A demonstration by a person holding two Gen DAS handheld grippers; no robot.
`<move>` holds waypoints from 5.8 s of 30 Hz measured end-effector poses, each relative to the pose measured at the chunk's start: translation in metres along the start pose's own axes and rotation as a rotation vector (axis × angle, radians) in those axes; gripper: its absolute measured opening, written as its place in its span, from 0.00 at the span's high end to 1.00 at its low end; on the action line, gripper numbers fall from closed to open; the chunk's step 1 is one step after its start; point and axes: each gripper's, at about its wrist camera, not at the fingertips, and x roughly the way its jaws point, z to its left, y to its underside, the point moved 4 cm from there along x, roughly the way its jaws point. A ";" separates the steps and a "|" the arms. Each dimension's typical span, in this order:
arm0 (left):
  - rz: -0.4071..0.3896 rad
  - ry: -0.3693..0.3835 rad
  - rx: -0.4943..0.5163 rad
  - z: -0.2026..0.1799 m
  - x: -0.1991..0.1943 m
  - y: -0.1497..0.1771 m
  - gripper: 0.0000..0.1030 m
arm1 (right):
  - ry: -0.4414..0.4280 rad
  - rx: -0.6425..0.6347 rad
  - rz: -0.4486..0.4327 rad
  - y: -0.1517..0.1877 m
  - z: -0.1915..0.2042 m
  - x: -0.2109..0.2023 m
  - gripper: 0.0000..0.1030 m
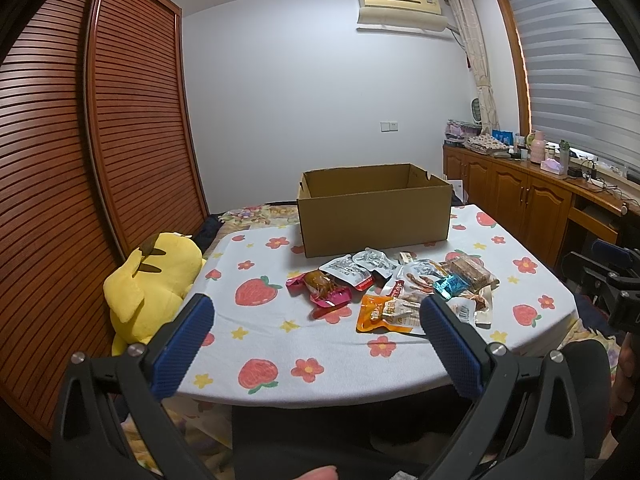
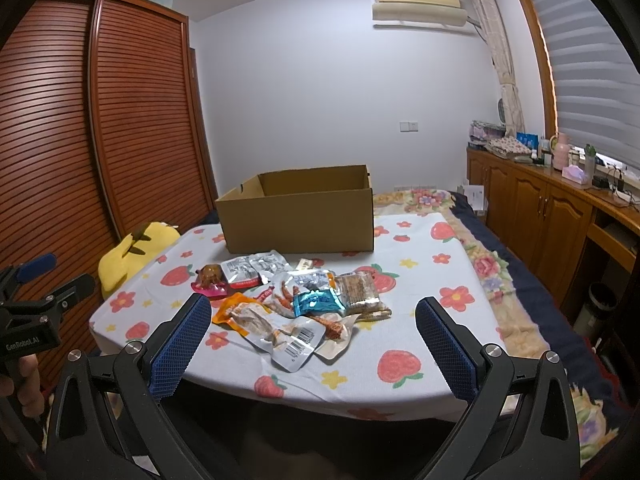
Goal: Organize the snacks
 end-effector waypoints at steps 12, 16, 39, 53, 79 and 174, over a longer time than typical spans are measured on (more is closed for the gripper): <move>0.070 0.012 -0.005 -0.001 0.034 0.016 0.00 | -0.023 -0.003 0.032 0.004 -0.008 0.013 0.00; 0.094 0.014 0.000 -0.002 0.051 0.020 0.00 | -0.041 -0.023 0.045 -0.001 -0.012 0.026 0.00; 0.290 0.188 -0.027 -0.050 0.154 0.033 0.00 | -0.118 -0.082 0.308 0.002 -0.056 0.130 0.15; 0.395 0.247 -0.109 -0.052 0.179 0.039 0.01 | -0.092 -0.035 0.511 0.015 -0.089 0.228 0.45; 0.570 0.276 -0.305 -0.074 0.226 0.042 0.10 | -0.097 -0.165 0.490 0.029 -0.075 0.250 0.45; 0.605 0.164 -0.086 -0.081 0.262 0.037 0.35 | -0.152 -0.093 0.452 0.029 -0.082 0.244 0.45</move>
